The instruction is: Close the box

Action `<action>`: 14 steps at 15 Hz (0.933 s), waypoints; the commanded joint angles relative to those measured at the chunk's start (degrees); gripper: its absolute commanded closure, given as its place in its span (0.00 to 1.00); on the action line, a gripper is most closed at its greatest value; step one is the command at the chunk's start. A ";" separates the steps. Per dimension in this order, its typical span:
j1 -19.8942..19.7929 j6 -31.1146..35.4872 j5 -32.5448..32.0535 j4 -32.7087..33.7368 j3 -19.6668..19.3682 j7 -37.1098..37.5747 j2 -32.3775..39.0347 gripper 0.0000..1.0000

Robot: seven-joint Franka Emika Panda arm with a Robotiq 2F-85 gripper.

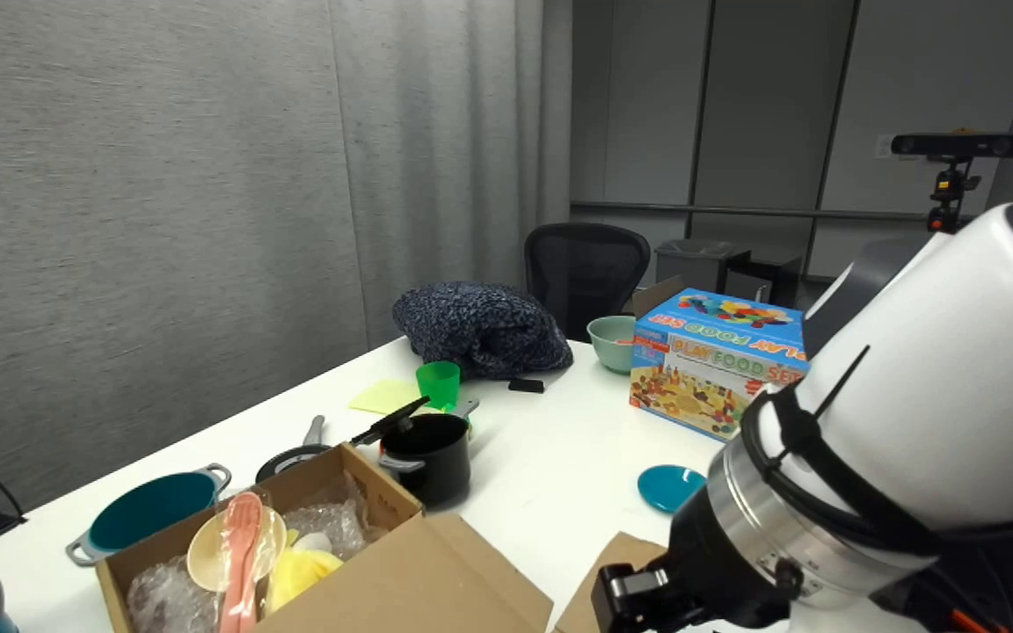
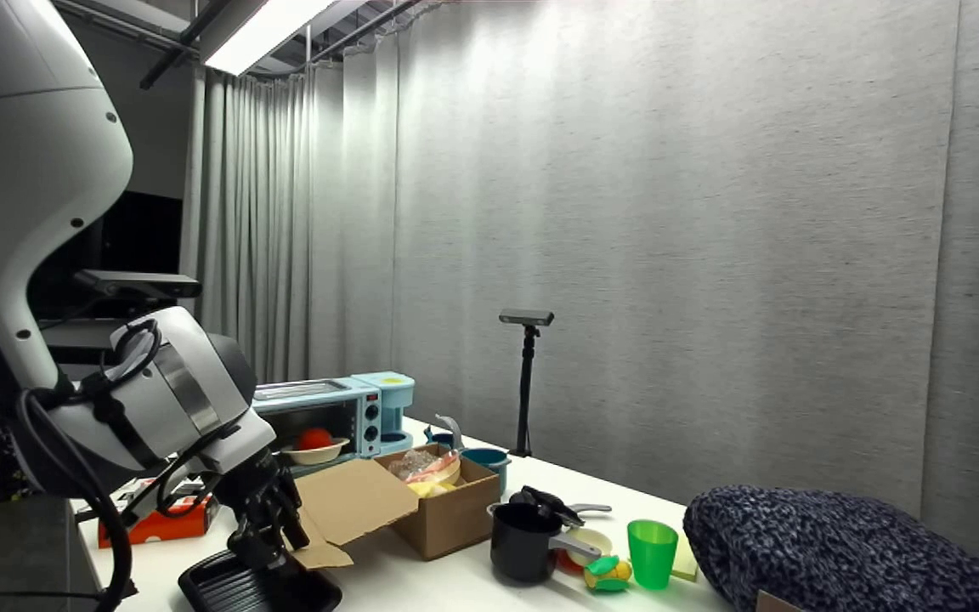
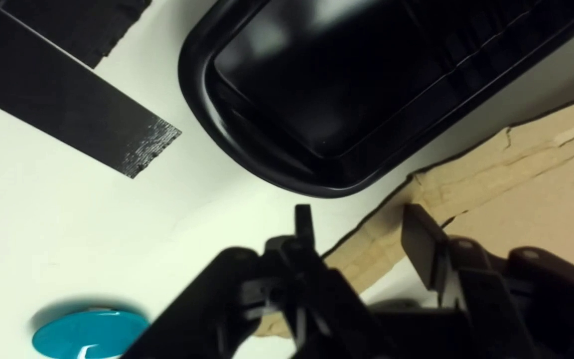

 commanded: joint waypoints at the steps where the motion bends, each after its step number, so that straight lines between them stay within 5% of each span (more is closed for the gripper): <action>1: -0.68 -1.65 -6.31 3.03 0.33 6.03 2.96 0.81; 4: -0.87 -0.22 -7.24 4.58 -0.83 7.42 3.09 1.00; 9: -2.73 4.04 -3.50 5.94 -4.53 4.29 1.58 0.99; 14: -3.90 12.54 12.67 6.20 -8.30 -5.36 6.13 0.99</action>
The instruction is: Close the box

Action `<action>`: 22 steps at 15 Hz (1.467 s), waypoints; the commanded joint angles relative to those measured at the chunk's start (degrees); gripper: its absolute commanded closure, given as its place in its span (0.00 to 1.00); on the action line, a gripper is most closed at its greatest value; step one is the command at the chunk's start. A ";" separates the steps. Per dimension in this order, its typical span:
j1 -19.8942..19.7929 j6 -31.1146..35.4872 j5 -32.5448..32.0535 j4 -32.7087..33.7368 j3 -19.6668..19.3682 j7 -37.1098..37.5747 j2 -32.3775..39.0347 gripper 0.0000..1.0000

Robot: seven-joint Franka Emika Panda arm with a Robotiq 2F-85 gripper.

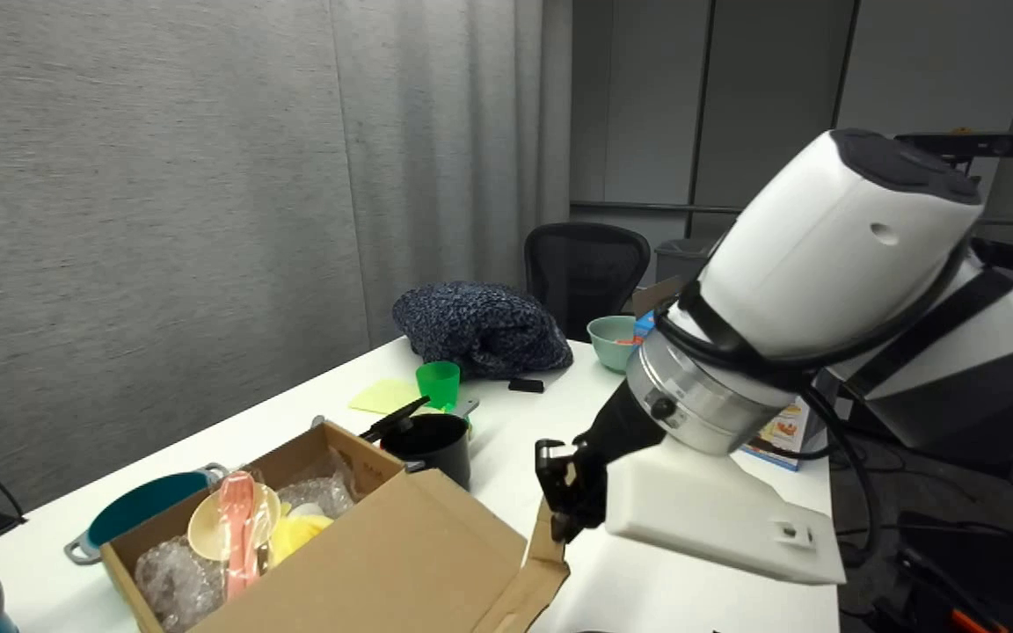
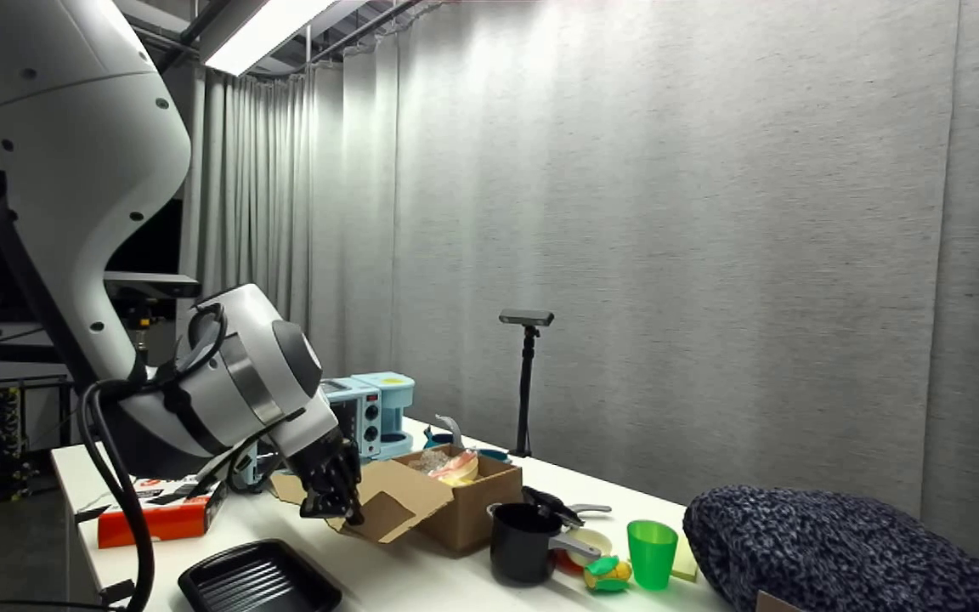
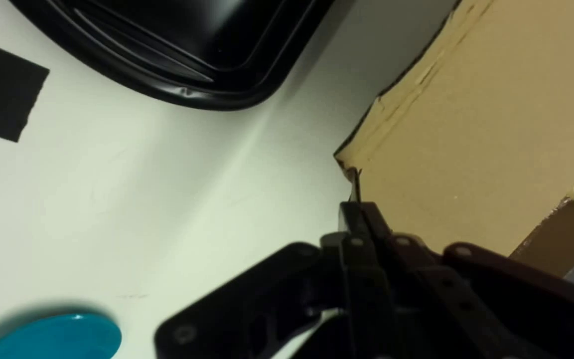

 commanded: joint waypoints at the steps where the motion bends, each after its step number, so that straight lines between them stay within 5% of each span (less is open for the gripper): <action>1: -0.69 5.73 12.79 0.73 -1.16 -9.22 4.50 0.99; 2: -0.80 6.76 16.67 0.83 -0.66 -11.64 5.74 0.99; 3: 9.58 8.16 22.44 1.19 -10.09 -15.30 7.24 0.99; 4: -0.29 9.81 26.04 1.59 0.57 -17.24 9.82 0.99; 5: -0.35 10.72 30.10 2.06 2.00 -19.38 11.73 0.99; 8: -10.30 7.60 35.71 4.80 15.57 -22.21 15.77 0.99; 13: -30.06 -12.45 42.70 10.71 36.73 -36.24 18.15 0.99; 18: -45.57 -36.38 50.86 19.52 49.69 -50.72 14.99 0.99; 22: -51.39 -49.95 49.41 28.18 53.26 -56.99 13.99 0.99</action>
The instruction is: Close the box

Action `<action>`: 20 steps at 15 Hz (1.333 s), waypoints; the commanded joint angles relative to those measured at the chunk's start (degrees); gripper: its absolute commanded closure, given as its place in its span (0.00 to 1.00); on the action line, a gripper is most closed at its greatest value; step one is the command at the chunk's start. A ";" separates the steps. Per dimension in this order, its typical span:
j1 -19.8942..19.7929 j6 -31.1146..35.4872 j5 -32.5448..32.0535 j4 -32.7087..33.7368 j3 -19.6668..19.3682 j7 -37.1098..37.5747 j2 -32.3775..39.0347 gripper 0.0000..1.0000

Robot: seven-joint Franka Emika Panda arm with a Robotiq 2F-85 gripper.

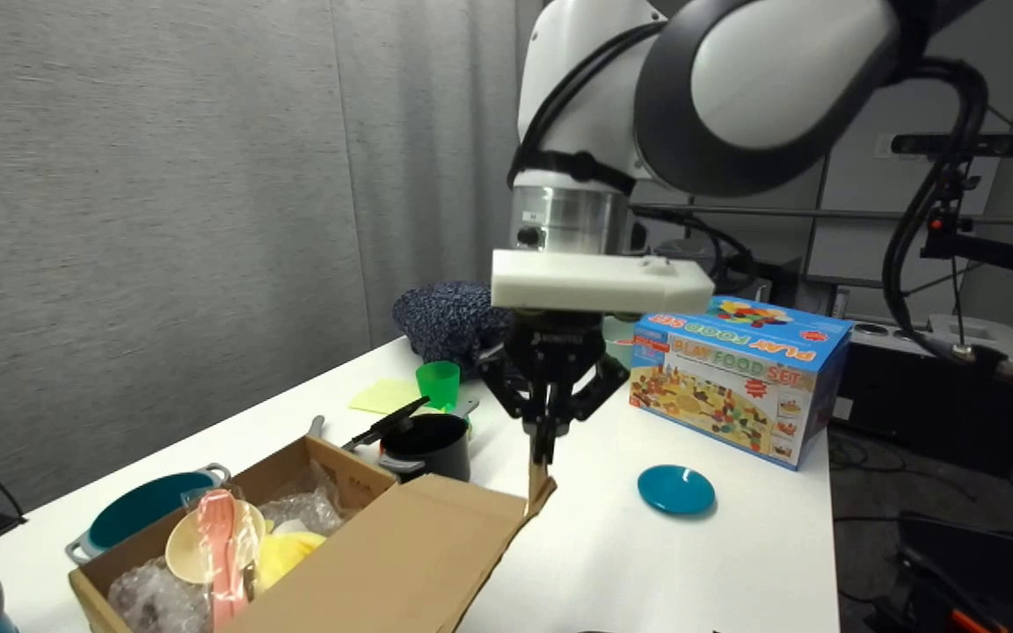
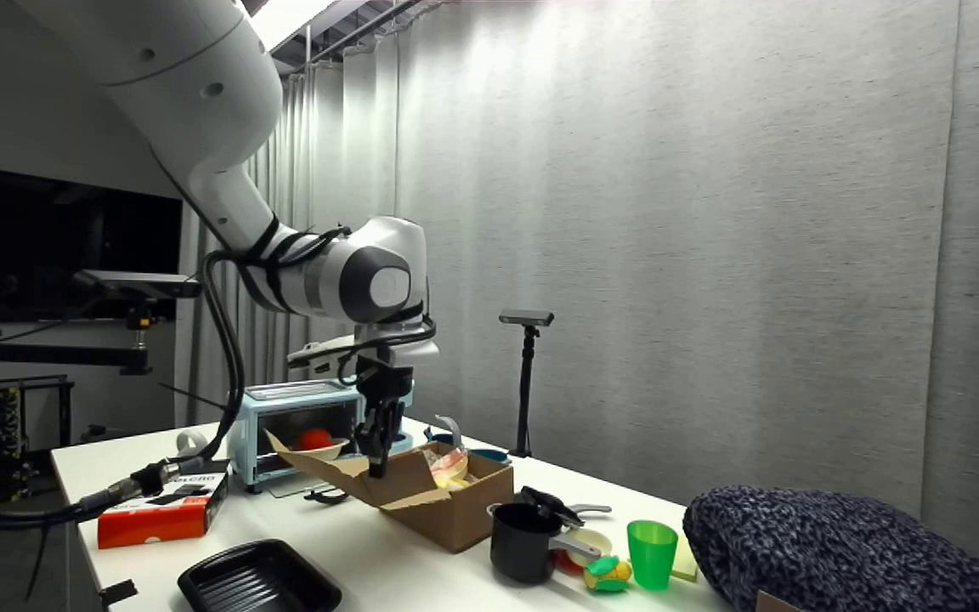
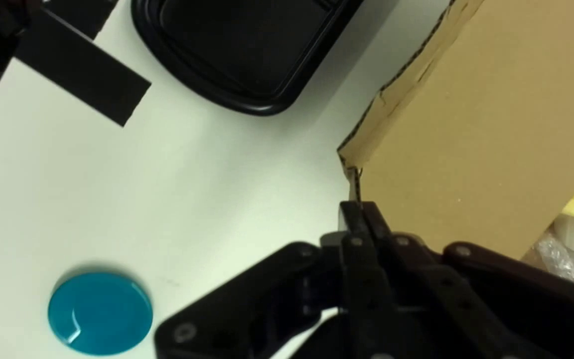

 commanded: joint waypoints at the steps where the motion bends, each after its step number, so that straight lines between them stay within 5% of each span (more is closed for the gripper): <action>1: -4.08 -7.38 -0.85 6.94 2.94 -4.22 -1.66 0.99; 7: -1.18 -9.76 -1.53 11.94 -0.05 -2.89 -0.54 0.99; 8: 2.83 -8.20 7.46 12.24 -6.44 -8.93 -7.99 0.99; 10: 9.53 -6.98 10.30 13.48 -14.14 -10.43 -9.11 0.99; 15: 30.66 -3.98 7.69 16.70 -35.38 -7.24 -7.85 0.99; 16: 24.95 -3.67 5.10 17.00 -28.69 -5.49 -6.10 0.99; 17: 37.15 -3.06 8.28 16.42 -41.58 -8.16 -8.33 0.99; 20: 48.32 -0.99 12.44 13.52 -52.72 -11.92 -10.58 0.99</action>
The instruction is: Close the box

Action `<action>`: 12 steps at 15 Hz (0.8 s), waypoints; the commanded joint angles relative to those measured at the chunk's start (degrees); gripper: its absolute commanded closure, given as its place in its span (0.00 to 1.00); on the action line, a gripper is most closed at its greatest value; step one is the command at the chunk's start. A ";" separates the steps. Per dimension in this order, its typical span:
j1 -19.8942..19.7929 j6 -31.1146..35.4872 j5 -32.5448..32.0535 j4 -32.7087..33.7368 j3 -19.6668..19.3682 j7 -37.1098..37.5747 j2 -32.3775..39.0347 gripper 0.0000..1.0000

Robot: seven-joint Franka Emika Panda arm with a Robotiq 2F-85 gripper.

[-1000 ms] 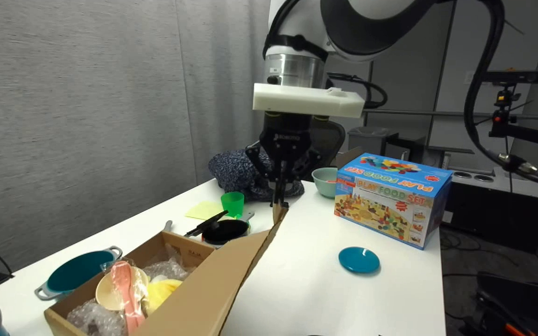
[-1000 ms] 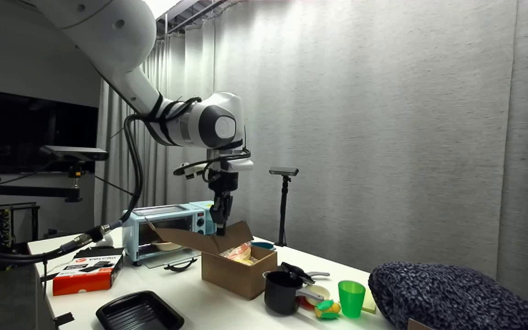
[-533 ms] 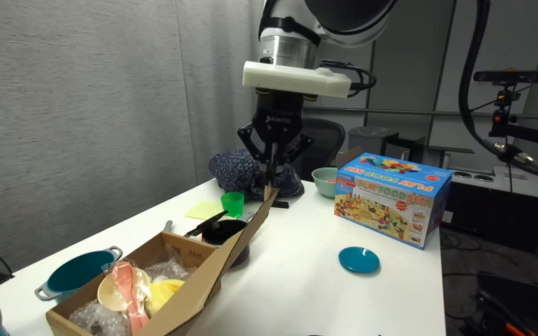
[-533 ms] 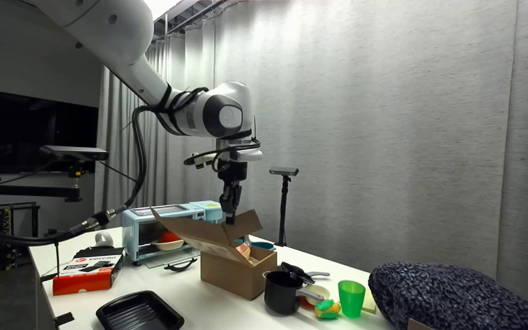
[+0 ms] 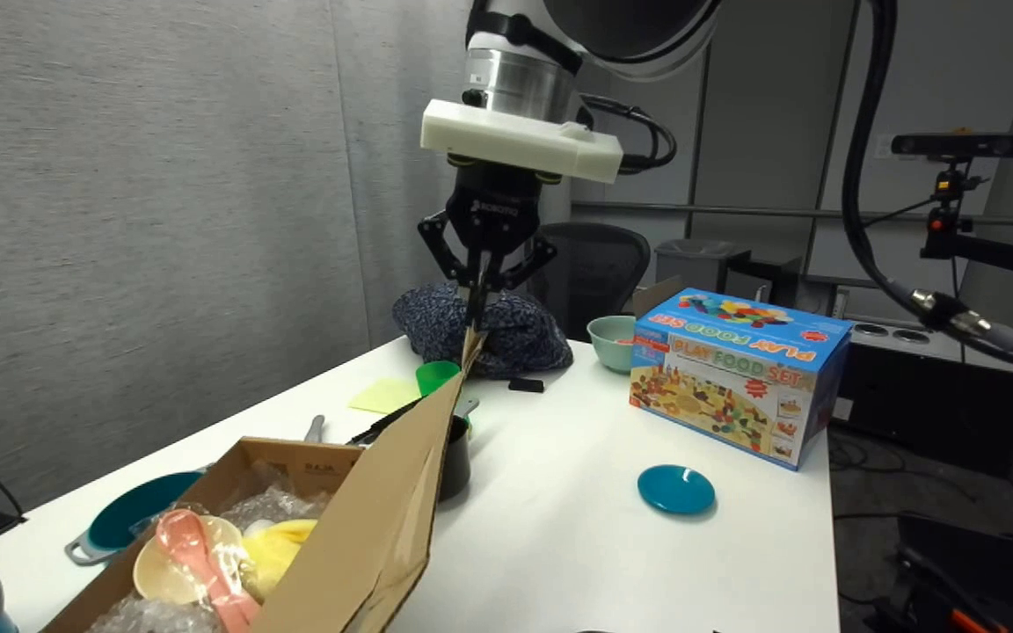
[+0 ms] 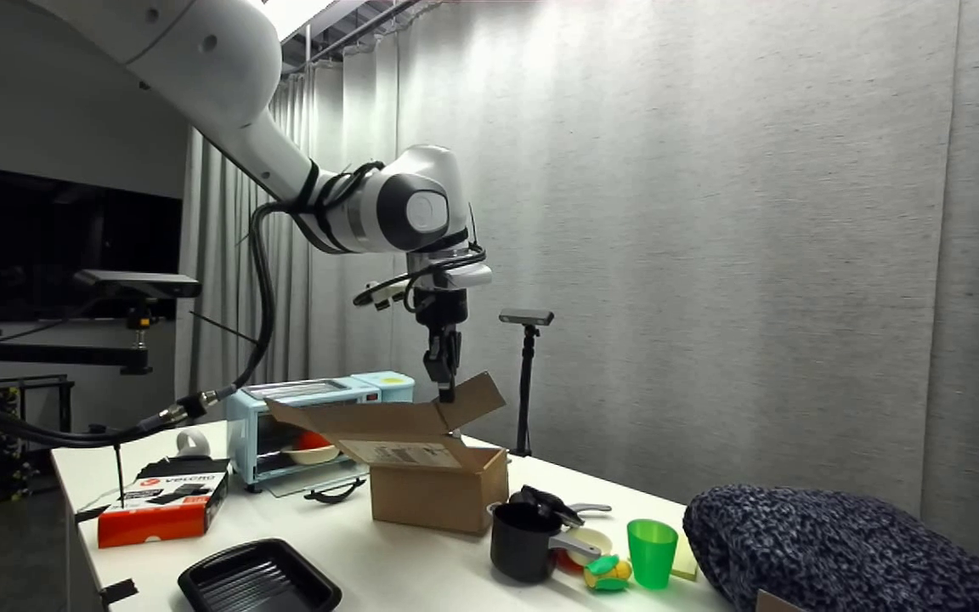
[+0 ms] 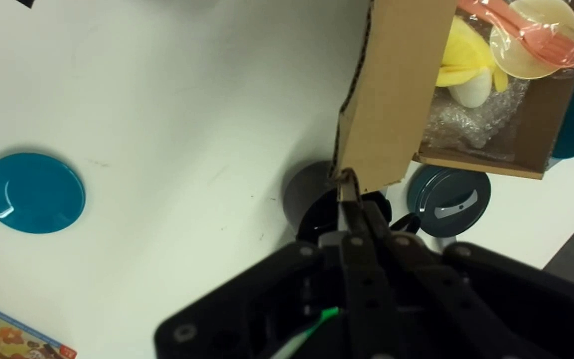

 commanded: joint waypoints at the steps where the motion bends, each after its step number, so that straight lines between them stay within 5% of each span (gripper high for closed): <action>1: 15.09 0.43 3.10 -0.24 -15.53 -2.26 -1.11 0.97; 3: 19.61 0.84 3.75 -0.75 -19.62 -2.78 -1.27 0.97; 10: 20.43 1.81 2.86 -0.95 -20.48 -1.63 -1.55 0.99; 12: 24.47 2.21 1.82 -0.31 -24.52 -0.40 -0.41 0.99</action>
